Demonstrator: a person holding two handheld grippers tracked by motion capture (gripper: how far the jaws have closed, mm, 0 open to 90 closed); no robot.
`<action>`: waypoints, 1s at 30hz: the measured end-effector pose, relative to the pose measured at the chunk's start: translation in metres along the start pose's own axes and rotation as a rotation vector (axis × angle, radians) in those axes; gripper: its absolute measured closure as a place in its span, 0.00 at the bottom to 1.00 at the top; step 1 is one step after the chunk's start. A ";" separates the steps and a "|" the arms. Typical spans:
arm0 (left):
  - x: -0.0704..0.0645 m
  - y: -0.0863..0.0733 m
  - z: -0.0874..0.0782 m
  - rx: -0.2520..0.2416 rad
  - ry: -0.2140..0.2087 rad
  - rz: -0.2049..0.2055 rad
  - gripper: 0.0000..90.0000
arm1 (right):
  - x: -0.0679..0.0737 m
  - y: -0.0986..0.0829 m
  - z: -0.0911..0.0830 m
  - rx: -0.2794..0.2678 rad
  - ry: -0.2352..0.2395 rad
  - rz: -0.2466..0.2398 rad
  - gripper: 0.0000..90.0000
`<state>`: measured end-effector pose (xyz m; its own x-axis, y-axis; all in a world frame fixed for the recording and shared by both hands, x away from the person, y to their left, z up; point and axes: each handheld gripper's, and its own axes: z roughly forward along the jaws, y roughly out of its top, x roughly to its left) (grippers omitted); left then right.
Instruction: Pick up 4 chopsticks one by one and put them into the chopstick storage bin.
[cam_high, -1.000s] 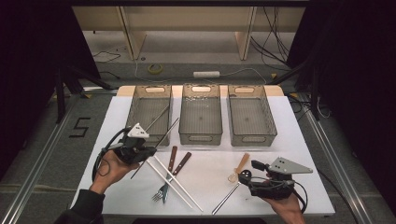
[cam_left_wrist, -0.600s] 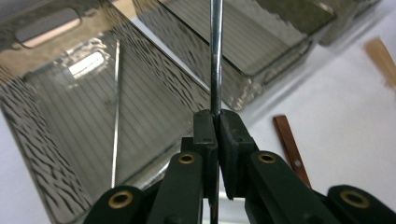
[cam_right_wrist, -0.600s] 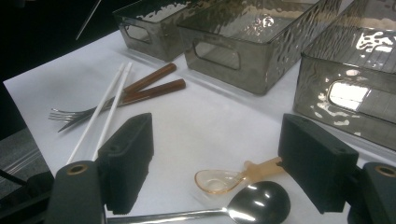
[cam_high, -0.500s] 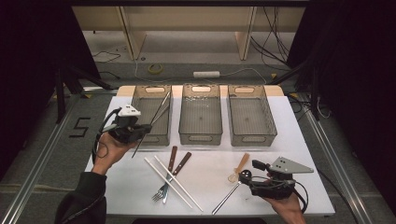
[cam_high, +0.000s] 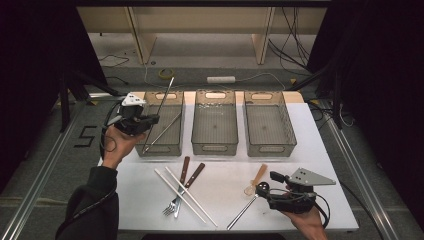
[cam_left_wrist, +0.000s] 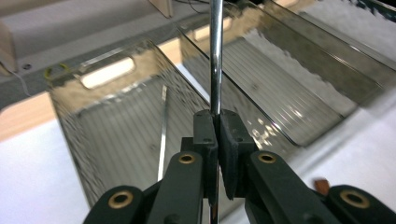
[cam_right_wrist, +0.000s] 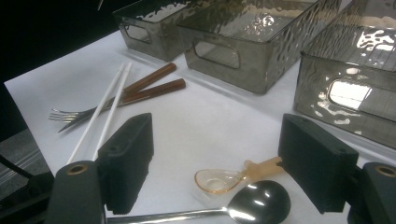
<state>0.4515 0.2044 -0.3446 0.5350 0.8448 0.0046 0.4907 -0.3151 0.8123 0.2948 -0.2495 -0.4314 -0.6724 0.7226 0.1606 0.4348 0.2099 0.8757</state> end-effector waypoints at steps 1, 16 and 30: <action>0.002 0.002 0.001 0.002 0.005 -0.001 0.95 | 0.000 0.000 0.000 0.000 0.000 -0.001 0.31; 0.029 0.010 0.042 0.019 0.072 -0.056 0.95 | 0.000 0.000 0.001 0.000 0.010 0.003 0.31; 0.034 -0.004 0.058 0.035 0.108 -0.069 0.95 | 0.000 -0.001 0.001 0.002 0.012 0.004 0.31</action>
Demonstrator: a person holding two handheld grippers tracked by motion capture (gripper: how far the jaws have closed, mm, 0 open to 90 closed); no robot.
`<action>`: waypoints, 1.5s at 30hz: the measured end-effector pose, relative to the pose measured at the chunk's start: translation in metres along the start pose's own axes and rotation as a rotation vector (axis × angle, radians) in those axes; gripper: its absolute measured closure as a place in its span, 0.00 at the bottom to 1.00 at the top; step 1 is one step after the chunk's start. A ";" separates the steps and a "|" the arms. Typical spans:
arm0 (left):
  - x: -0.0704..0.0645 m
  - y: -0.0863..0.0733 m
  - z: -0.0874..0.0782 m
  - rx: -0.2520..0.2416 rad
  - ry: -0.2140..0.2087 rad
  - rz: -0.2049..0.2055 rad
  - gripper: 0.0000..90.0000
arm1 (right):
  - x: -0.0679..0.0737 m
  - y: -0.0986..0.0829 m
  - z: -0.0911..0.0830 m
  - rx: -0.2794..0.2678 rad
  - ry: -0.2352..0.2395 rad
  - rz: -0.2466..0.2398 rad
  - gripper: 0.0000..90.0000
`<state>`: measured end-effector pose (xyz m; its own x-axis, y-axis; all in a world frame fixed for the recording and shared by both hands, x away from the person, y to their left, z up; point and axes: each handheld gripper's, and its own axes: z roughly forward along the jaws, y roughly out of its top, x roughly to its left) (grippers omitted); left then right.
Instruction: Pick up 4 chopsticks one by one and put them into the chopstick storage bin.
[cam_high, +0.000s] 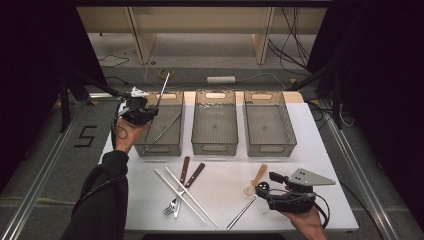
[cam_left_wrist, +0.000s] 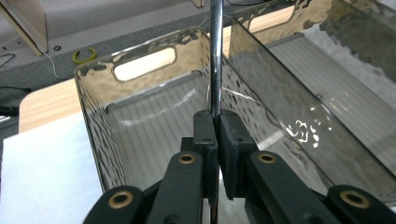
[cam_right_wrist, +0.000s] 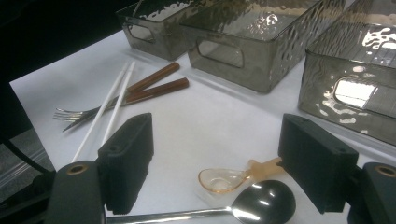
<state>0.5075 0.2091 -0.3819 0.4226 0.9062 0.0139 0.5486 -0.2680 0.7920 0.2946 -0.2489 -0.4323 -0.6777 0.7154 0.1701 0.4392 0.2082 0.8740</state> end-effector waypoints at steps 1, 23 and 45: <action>0.000 -0.001 0.001 0.003 0.004 0.002 0.95 | 0.000 0.000 0.000 0.000 0.000 0.000 0.31; 0.005 -0.021 0.011 0.034 -0.010 0.008 0.95 | 0.000 0.000 0.001 0.004 0.002 0.001 0.31; 0.007 -0.034 0.025 0.143 -0.017 0.056 0.93 | 0.000 0.000 0.000 0.003 -0.001 0.001 0.31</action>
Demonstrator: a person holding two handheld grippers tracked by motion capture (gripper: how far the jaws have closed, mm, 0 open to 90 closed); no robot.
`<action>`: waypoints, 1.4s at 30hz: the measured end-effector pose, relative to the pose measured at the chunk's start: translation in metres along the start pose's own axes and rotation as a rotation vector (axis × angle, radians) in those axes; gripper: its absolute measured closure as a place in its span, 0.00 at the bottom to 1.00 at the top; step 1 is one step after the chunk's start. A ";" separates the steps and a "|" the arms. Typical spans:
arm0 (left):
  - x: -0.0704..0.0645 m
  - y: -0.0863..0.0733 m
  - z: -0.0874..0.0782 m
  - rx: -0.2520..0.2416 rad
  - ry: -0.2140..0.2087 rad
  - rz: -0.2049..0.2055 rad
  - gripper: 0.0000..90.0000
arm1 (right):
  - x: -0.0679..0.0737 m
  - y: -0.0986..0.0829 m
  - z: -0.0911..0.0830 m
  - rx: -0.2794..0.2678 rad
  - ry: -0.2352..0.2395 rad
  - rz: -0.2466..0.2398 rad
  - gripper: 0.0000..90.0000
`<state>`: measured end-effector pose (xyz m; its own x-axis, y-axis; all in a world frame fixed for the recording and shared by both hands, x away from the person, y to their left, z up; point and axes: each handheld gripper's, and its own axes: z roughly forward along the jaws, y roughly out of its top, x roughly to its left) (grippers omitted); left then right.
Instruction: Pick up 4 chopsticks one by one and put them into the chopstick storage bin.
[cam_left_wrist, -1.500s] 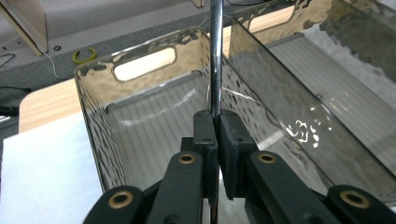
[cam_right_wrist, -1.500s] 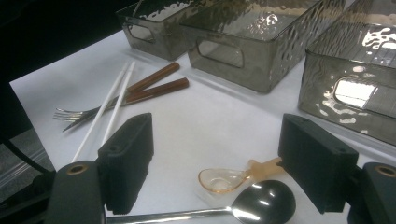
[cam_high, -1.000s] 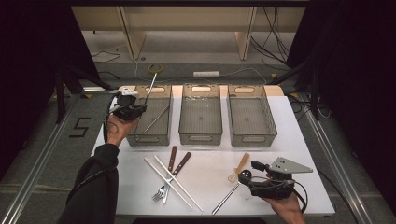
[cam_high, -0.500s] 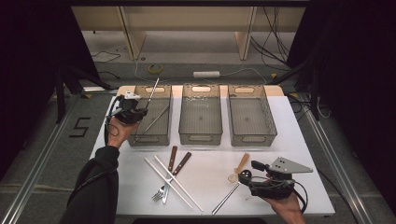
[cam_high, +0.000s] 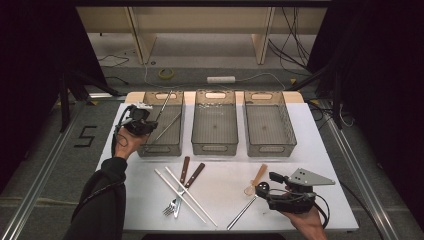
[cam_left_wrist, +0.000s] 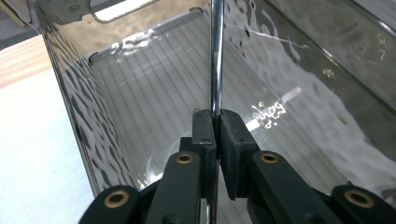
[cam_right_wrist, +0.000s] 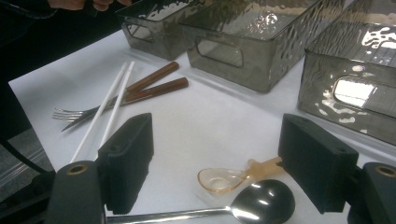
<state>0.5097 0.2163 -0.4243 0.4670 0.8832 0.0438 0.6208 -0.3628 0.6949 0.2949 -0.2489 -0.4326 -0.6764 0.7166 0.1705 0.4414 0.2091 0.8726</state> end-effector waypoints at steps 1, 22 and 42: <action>0.000 0.000 0.000 0.003 -0.002 -0.001 0.93 | 0.000 0.000 0.000 0.000 0.000 0.000 0.31; -0.020 0.004 -0.029 -0.018 -0.072 0.052 0.62 | 0.000 0.000 0.000 -0.004 0.001 0.000 0.31; -0.080 -0.024 -0.084 0.138 -0.219 0.284 0.33 | 0.003 0.001 -0.002 -0.006 0.006 -0.010 0.31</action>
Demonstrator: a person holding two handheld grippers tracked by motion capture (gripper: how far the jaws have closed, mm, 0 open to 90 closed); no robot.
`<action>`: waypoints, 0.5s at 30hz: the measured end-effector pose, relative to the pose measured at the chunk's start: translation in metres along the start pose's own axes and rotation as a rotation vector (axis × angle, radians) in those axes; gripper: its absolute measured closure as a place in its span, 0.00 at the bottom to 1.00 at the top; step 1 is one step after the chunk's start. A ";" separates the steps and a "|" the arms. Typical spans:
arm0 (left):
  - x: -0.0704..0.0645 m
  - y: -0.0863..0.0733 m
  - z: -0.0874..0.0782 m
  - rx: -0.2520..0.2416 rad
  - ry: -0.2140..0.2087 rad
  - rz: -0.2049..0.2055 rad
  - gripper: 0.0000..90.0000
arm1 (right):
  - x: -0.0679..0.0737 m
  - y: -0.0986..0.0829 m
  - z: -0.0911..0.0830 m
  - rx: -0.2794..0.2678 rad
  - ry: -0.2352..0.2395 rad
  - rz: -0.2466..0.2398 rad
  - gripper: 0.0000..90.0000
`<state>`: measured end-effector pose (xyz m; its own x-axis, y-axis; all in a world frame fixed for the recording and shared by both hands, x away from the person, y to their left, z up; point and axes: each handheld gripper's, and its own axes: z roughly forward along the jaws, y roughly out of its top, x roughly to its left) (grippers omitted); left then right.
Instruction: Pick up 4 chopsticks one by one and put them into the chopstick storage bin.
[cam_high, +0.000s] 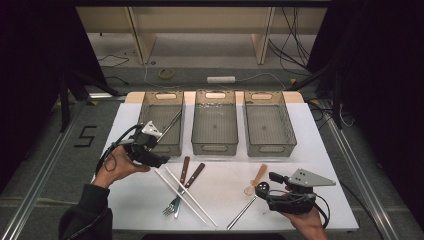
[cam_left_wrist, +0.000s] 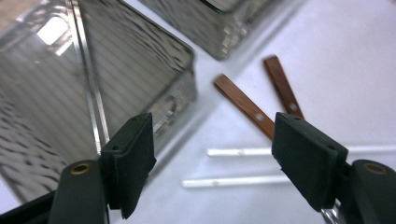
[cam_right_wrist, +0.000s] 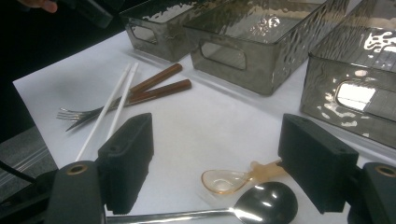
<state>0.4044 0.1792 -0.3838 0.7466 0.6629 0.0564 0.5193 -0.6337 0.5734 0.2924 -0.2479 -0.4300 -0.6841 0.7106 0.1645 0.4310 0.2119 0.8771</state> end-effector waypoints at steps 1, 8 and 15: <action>-0.003 -0.002 0.000 0.005 -0.011 0.006 0.32 | 0.000 0.000 0.000 0.000 0.001 -0.001 0.31; -0.022 -0.015 0.013 0.082 -0.084 0.104 0.28 | 0.000 0.000 0.001 0.003 0.001 -0.001 0.31; -0.033 -0.025 0.030 0.158 -0.111 0.160 0.23 | 0.000 0.000 0.000 0.003 0.001 -0.003 0.31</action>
<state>0.3789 0.1613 -0.4245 0.8611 0.5068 0.0408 0.4431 -0.7874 0.4286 0.2926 -0.2473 -0.4300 -0.6860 0.7091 0.1629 0.4309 0.2156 0.8763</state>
